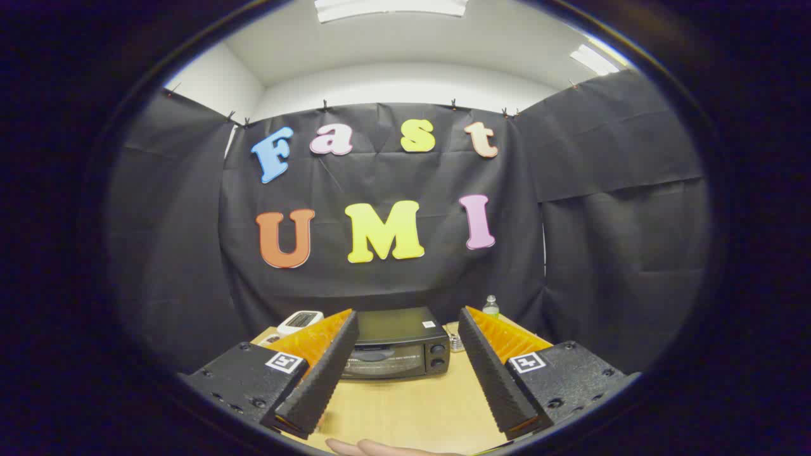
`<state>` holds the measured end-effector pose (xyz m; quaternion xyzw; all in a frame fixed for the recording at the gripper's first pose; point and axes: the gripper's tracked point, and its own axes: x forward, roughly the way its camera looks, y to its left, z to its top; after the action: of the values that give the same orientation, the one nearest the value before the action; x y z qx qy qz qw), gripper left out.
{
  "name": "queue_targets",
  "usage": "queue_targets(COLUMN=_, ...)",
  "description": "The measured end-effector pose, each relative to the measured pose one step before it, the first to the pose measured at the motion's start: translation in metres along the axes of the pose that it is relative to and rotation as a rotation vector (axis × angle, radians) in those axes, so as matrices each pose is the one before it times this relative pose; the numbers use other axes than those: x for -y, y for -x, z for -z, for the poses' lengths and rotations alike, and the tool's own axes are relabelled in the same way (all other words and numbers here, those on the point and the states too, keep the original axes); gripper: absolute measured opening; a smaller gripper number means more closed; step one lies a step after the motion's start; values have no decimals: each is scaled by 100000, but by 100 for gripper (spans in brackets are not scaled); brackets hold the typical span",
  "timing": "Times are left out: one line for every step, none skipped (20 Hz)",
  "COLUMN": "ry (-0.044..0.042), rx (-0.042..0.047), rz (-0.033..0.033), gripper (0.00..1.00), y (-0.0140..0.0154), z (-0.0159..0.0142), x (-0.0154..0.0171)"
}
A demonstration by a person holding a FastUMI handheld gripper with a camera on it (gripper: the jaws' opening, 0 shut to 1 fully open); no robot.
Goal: Open the toaster oven, put the food inside, and close the toaster oven door.
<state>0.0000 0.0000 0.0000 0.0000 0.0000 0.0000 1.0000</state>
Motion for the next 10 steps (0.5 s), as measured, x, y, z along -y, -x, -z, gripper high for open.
queue_targets(ry=-826, rx=-103, rz=-450, gripper=100, y=28, z=19, x=206)
queue_targets(ry=-431, rx=-82, rz=-183, gripper=100, y=-61, z=199, x=403)
queue_targets(ry=117, rx=-320, rz=-749, gripper=100, y=-46, z=28, x=13)
queue_targets(ry=416, rx=-289, rz=-1006, gripper=100, y=-17, z=160, x=-187)
queue_targets(ry=478, rx=-515, rz=-1074, gripper=100, y=-90, z=148, x=-176)
queue_targets(ry=225, rx=-452, rz=-454, gripper=100, y=-40, z=320, x=-109)
queue_targets(ry=513, rx=-113, rz=-123, gripper=100, y=-44, z=259, x=21)
queue_targets(ry=1115, rx=-303, rz=-58, gripper=100, y=-80, z=210, x=-182)
queue_targets(ry=1142, rx=-204, rz=-187, gripper=100, y=-40, z=149, x=-156)
queue_targets(ry=996, rx=-267, rz=-300, gripper=100, y=-40, z=218, x=-265)
